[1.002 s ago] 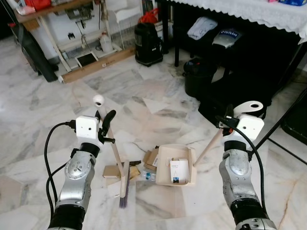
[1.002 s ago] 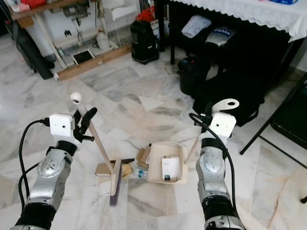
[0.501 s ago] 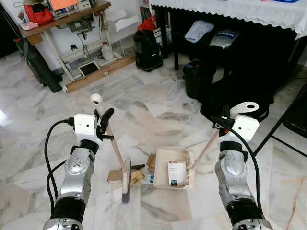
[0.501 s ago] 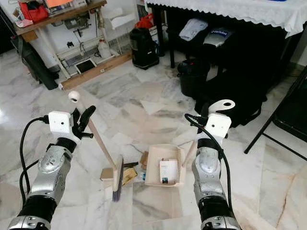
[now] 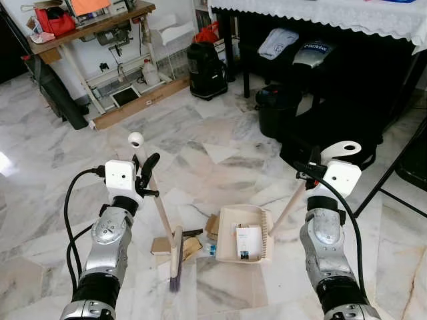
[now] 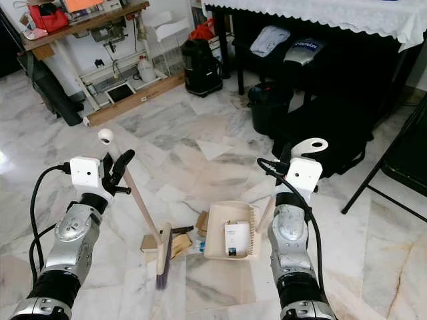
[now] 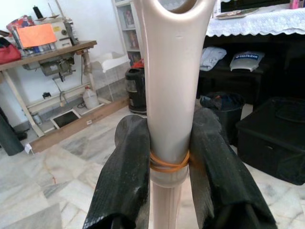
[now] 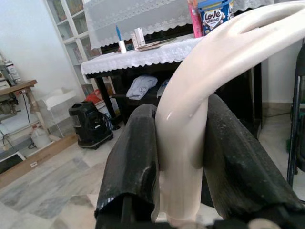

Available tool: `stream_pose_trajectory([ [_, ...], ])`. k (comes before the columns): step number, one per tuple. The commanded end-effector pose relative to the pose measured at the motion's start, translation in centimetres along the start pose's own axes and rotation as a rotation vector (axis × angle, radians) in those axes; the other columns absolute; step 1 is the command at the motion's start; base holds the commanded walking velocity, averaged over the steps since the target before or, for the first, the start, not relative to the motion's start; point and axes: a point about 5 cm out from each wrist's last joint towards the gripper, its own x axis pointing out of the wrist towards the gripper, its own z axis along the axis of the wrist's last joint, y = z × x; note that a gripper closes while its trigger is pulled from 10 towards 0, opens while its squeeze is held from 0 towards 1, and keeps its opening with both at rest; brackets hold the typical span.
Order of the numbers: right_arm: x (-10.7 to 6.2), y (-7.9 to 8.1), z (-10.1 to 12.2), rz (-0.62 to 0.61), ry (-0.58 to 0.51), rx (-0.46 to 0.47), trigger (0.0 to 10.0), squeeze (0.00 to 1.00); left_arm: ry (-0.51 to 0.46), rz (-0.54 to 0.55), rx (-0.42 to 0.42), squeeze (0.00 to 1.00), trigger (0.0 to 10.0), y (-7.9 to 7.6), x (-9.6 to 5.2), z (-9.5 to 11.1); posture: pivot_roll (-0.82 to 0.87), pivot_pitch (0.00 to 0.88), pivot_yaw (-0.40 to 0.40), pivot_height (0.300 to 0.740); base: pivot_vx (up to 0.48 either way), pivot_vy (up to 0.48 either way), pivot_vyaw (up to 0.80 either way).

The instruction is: Sweep floor

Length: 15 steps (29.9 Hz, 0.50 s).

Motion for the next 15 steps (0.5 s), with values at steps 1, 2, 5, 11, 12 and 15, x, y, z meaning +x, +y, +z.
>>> stream_pose_trajectory([
  [1, 0.66, 0.88, 1.5, 0.018, -0.067, 0.03, 10.0, 0.0, -0.058, 0.021, 0.024, 0.0, 10.0, 1.03, 0.4, 1.14, -0.2, 0.0, 0.191, 0.74, 0.0, 0.0, 0.0],
  [2, 0.67, 0.88, 1.5, 0.019, -0.067, 0.031, 10.0, 0.0, -0.059, 0.021, 0.024, 0.0, 10.0, 1.02, 0.4, 1.13, -0.2, 0.0, 0.191, 0.74, 0.0, 0.0, 0.0],
  [5, 0.68, 0.88, 1.54, 0.018, -0.07, 0.027, 10.0, 0.0, -0.061, 0.021, 0.022, 0.0, 10.0, 0.99, 0.39, 1.13, -0.2, 0.0, 0.19, 0.74, 0.0, 0.0, 0.0],
  [11, 0.74, 0.89, 1.61, 0.018, -0.074, 0.031, 10.0, 0.0, -0.065, 0.022, 0.024, 0.0, 10.0, 1.09, 0.47, 1.17, -0.2, 0.0, 0.189, 0.74, 0.0, 0.0, 0.0],
  [12, 0.75, 0.89, 1.62, 0.018, -0.075, 0.032, 10.0, 0.0, -0.066, 0.022, 0.024, 0.0, 10.0, 1.08, 0.47, 1.18, -0.2, 0.0, 0.189, 0.74, 0.0, 0.0, 0.0],
  [15, 0.74, 0.89, 1.63, 0.019, -0.076, 0.034, 10.0, 0.0, -0.066, 0.022, 0.024, 0.0, 10.0, 1.06, 0.47, 1.18, -0.2, 0.0, 0.188, 0.74, 0.0, 0.0, 0.0],
])
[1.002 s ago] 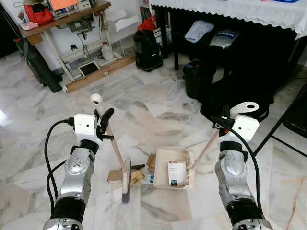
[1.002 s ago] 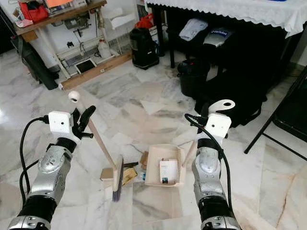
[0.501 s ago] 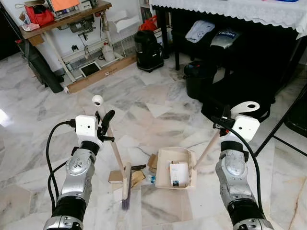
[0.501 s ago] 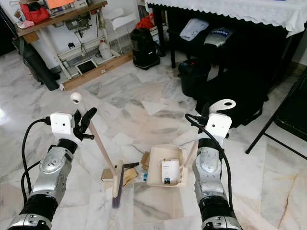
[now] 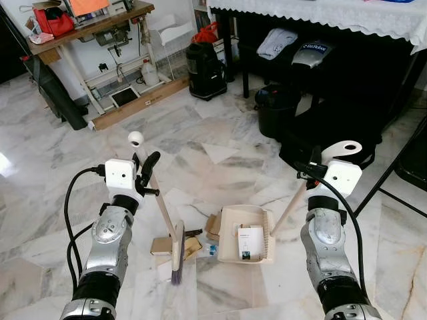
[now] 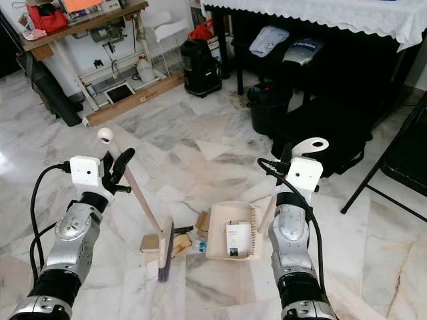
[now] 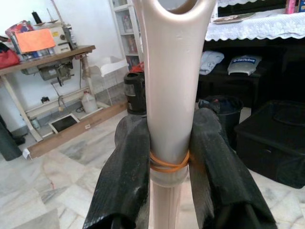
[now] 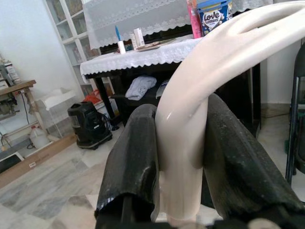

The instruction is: Sweep floor

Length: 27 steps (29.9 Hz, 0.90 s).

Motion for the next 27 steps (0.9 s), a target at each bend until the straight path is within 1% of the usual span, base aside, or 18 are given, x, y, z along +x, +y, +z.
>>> stream_pose_trajectory([
  [1, 0.68, 0.99, 1.6, 0.024, -0.073, 0.035, 10.0, 0.0, -0.051, 0.03, 0.019, 0.0, 10.0, 1.09, 0.29, 0.96, -0.2, 0.0, 0.187, 0.74, 0.0, 0.0, 0.0],
  [18, 0.73, 1.06, 1.85, 0.049, -0.082, 0.008, 10.0, 0.0, -0.059, 0.036, 0.013, 0.0, 10.0, 0.81, 0.13, 1.01, -0.19, 0.0, 0.17, 0.74, 0.0, 0.0, 0.0],
  [25, 0.92, 1.39, 2.16, 0.072, -0.088, 0.012, 10.0, 0.0, -0.069, 0.054, 0.014, 0.0, 10.0, 0.74, -0.13, 1.19, -0.15, 0.005, 0.152, 0.74, 0.0, 0.0, 0.48],
  [27, 1.07, 1.53, 2.34, 0.078, -0.092, 0.02, 10.0, 0.0, -0.078, 0.059, 0.018, 0.0, 10.0, 0.64, -0.18, 1.36, -0.11, 0.029, 0.13, 0.74, 0.0, 0.0, 0.53],
])
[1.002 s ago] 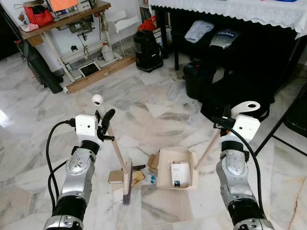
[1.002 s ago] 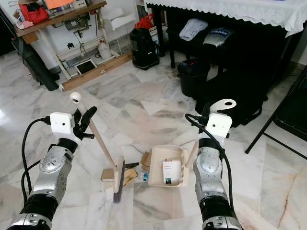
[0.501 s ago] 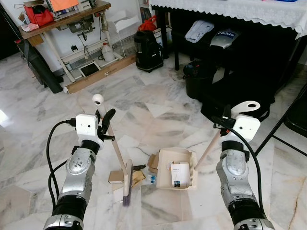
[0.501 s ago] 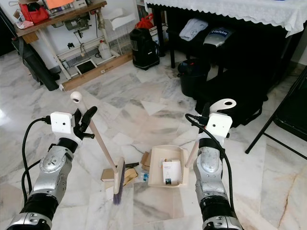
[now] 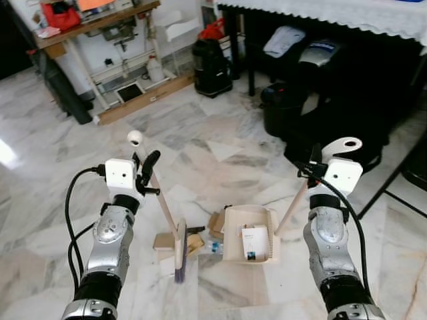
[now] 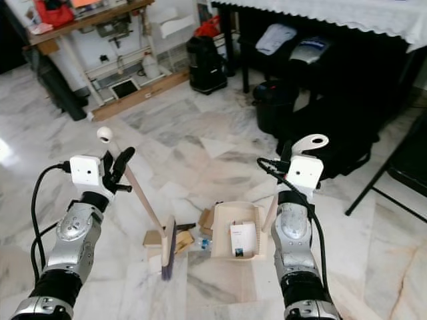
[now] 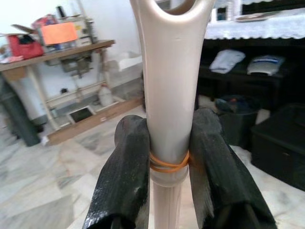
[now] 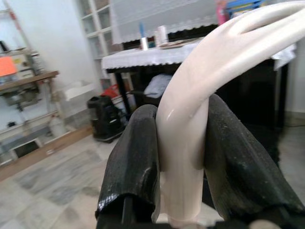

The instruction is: Sweep floor

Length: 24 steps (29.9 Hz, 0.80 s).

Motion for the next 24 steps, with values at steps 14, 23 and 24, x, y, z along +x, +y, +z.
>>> stream_pose_trajectory([
  [14, 1.4, 2.2, 2.4, 0.114, -0.079, 0.04, 10.0, 0.0, -0.096, 0.081, 0.06, 0.0, 10.0, 0.7, -1.3, 1.7, -0.04, 0.042, 0.048, 0.74, 0.0, 0.0, 0.54],
  [23, 1.2, 2.1, 2.2, 0.13, -0.067, 0.036, 10.0, 0.0, -0.108, 0.093, 0.072, 0.0, 10.0, 0.4, -1.8, 2.0, -0.02, 0.055, 0.029, 0.74, 0.0, 0.0, 0.8],
  [24, 1.2, 2.1, 2.1, 0.131, -0.066, 0.035, 10.0, 0.0, -0.113, 0.093, 0.073, 0.0, 10.0, 0.3, -1.7, 2.1, -0.01, 0.054, 0.034, 0.74, 0.0, 0.0, 0.8],
])
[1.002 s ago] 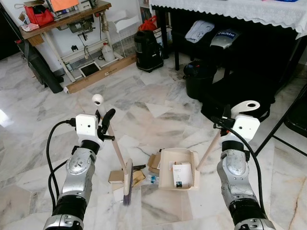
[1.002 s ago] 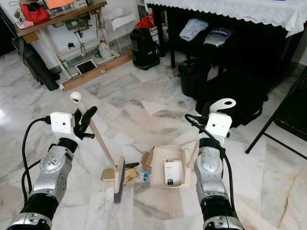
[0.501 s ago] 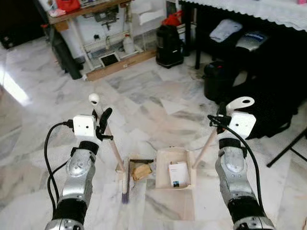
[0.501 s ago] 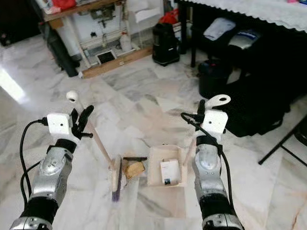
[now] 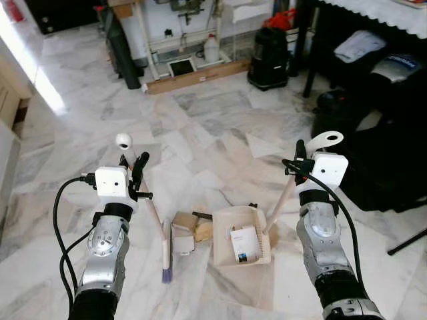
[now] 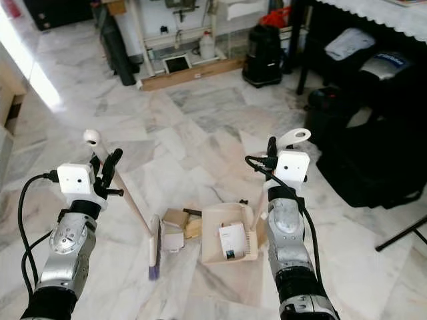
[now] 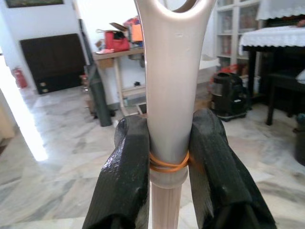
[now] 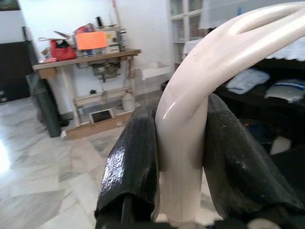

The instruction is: Sweep floor

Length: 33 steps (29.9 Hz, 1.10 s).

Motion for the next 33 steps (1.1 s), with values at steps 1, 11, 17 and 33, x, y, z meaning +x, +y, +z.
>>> stream_pose_trajectory([
  [1, 0.74, 0.47, 1.75, 0.015, -0.078, 0.016, 10.0, 0.0, -0.052, 0.003, 0.018, 0.0, 10.0, 0.07, 0.19, 1.19, -0.01, 0.056, 0.04, 0.74, 0.0, 0.0, 0.8],
  [11, 0.61, 0.34, 1.83, 0.014, -0.081, 0.017, 10.0, 0.0, -0.044, -0.002, 0.012, 0.0, 10.0, -0.42, -0.11, 1.16, -0.03, 0.045, 0.037, 0.74, 0.0, 0.0, 0.8],
  [17, 0.29, 0.56, 1.67, 0.009, -0.078, 0.024, 10.0, 0.0, -0.028, -0.005, 0.023, 0.0, 10.0, -0.22, -0.51, 0.95, -0.03, 0.033, 0.046, 0.74, 0.0, 0.0, 0.8],
  [33, 0.14, 0.51, 1.58, -0.001, -0.074, 0.021, 10.0, 0.0, 0.001, -0.018, 0.012, 0.0, 10.0, -0.53, -0.4, 0.42, -0.11, 0.021, 0.057, 0.74, 0.0, 0.0, 0.8],
])
